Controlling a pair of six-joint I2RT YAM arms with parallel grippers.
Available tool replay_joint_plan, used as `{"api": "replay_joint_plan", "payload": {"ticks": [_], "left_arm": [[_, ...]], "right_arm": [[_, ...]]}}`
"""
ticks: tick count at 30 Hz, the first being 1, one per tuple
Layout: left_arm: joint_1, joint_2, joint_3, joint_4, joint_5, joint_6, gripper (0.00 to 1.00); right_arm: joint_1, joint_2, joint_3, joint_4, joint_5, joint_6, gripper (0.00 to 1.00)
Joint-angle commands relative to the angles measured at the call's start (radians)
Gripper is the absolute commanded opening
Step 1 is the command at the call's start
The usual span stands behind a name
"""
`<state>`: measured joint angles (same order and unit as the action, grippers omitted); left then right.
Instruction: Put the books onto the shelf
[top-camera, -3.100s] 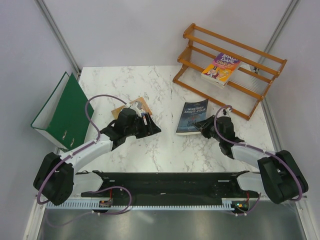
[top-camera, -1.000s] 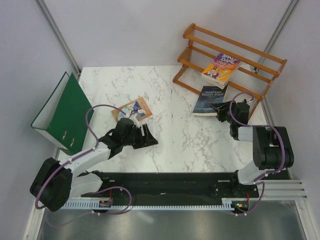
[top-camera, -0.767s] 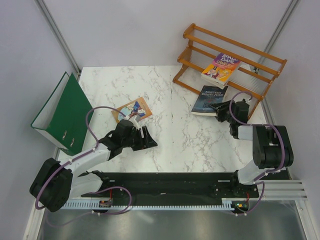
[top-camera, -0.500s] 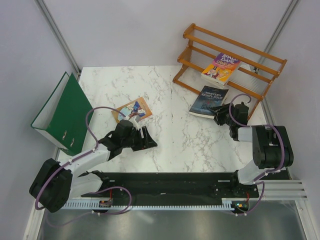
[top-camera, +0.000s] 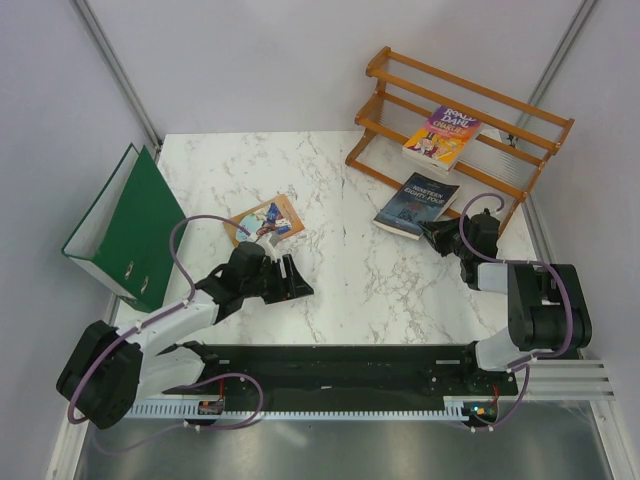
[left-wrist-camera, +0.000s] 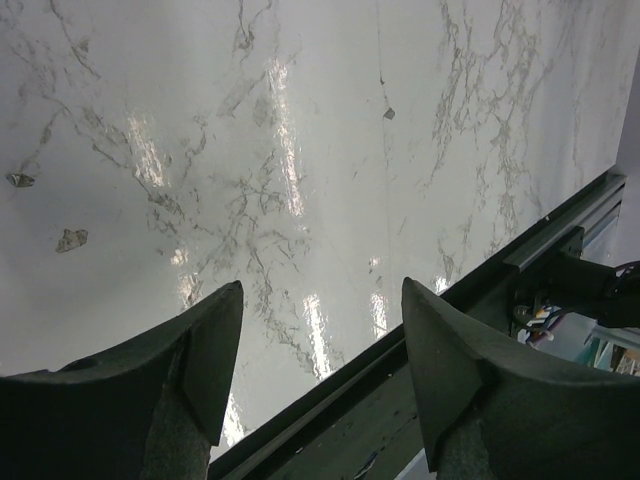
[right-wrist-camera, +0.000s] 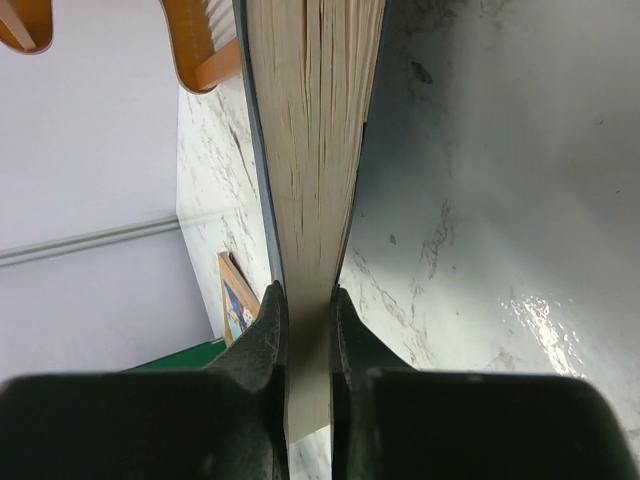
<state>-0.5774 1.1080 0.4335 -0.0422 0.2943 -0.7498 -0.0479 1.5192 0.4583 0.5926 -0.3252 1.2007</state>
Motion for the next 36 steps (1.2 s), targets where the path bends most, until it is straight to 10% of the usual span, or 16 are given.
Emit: {"api": "replay_joint_plan", "payload": {"ticks": [1, 36], "left_arm": [[0.004, -0.03, -0.016, 0.039, 0.014, 0.003, 0.71], [0.004, -0.043, -0.05, 0.038, 0.042, 0.0, 0.7]], "right_arm": [[-0.003, 0.001, 0.031, 0.118, 0.015, 0.003, 0.0], [-0.059, 0.061, 0.275, -0.132, 0.152, -0.099, 0.11]]}}
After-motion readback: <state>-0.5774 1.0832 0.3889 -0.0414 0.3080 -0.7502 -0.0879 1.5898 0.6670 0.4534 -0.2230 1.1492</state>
